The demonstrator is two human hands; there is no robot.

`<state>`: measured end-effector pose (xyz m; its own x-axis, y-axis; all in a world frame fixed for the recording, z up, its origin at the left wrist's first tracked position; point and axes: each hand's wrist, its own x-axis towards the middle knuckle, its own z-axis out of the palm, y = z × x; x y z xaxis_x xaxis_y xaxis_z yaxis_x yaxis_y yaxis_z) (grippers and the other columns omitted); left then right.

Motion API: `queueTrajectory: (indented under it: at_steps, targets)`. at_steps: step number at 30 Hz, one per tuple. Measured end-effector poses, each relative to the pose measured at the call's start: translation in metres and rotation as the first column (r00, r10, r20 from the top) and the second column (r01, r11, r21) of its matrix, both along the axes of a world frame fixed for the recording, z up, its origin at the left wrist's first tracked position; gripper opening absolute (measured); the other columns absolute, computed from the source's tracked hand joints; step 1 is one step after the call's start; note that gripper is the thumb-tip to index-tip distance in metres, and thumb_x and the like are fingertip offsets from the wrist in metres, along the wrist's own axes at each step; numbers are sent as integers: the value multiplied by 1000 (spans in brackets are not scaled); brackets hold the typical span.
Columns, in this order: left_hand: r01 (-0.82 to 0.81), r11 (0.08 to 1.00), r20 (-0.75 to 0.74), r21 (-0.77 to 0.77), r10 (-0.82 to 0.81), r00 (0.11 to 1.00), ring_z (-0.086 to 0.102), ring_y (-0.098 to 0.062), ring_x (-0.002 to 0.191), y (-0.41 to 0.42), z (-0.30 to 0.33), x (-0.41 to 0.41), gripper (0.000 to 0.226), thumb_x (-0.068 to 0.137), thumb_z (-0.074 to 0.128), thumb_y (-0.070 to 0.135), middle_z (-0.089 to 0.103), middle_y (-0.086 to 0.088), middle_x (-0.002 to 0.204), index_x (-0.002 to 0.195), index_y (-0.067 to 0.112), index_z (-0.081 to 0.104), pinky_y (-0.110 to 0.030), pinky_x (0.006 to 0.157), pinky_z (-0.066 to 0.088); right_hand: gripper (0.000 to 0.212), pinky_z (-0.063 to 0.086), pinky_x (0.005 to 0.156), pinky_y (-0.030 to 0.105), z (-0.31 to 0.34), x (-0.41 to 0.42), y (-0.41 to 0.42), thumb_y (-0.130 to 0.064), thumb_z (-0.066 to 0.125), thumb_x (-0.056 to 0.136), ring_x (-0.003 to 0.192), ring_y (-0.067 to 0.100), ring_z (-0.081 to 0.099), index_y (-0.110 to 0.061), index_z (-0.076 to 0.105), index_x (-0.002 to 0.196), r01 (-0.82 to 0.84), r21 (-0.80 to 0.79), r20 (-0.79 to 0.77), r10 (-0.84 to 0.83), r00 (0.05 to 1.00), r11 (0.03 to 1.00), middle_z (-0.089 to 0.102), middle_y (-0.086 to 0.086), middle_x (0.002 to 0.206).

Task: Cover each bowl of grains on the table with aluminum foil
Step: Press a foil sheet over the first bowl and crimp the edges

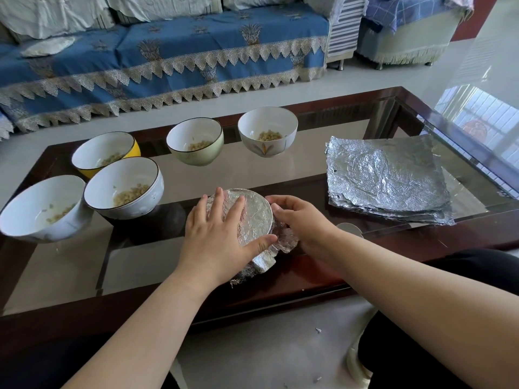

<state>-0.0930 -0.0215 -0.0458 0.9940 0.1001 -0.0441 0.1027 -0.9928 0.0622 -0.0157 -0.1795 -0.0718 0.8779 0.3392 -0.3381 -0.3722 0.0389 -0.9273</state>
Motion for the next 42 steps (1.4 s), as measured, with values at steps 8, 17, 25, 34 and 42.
queueTrajectory:
  at_steps: [8,17,25,34,42]
  targets:
    - [-11,1000,19,11,11,1000,-2,-32,151,2,-3,3,115,59,-4,95,-3,-7,166,157,36,7,-48,120,6,9,46,49,22,-5,-1,6,-18,54,99,53,10,57,-20,63,101,18,-91,92,-9,996,996,64,6,78]
    - [-17,1000,22,14,17,1000,-2,-32,151,2,-3,0,115,59,-6,94,-3,-7,166,157,35,7,-49,120,6,10,44,63,18,-10,-2,9,-11,59,93,61,1,54,-20,64,91,151,-370,398,9,917,917,61,-10,75]
    - [-26,1000,25,16,25,999,-2,-31,151,1,-3,0,117,57,-10,95,-4,-6,166,157,36,6,-48,120,6,22,48,81,29,2,-12,5,-11,55,91,93,15,63,-19,70,105,213,-536,554,150,819,817,72,-5,97]
    - [-77,997,36,7,77,996,2,-34,150,3,-4,2,116,59,-6,95,0,-8,166,156,35,11,-49,120,8,33,46,100,36,-13,-26,-6,-17,55,95,120,9,55,-20,52,128,-20,-482,483,284,828,876,63,-5,124]
    - [-57,998,5,5,57,998,-2,-31,151,8,-3,2,115,58,-4,96,-4,-6,166,156,37,7,-48,120,5,44,42,91,22,-20,-24,-15,-20,68,90,101,10,53,-16,53,131,-39,-520,530,358,768,853,58,-6,114]
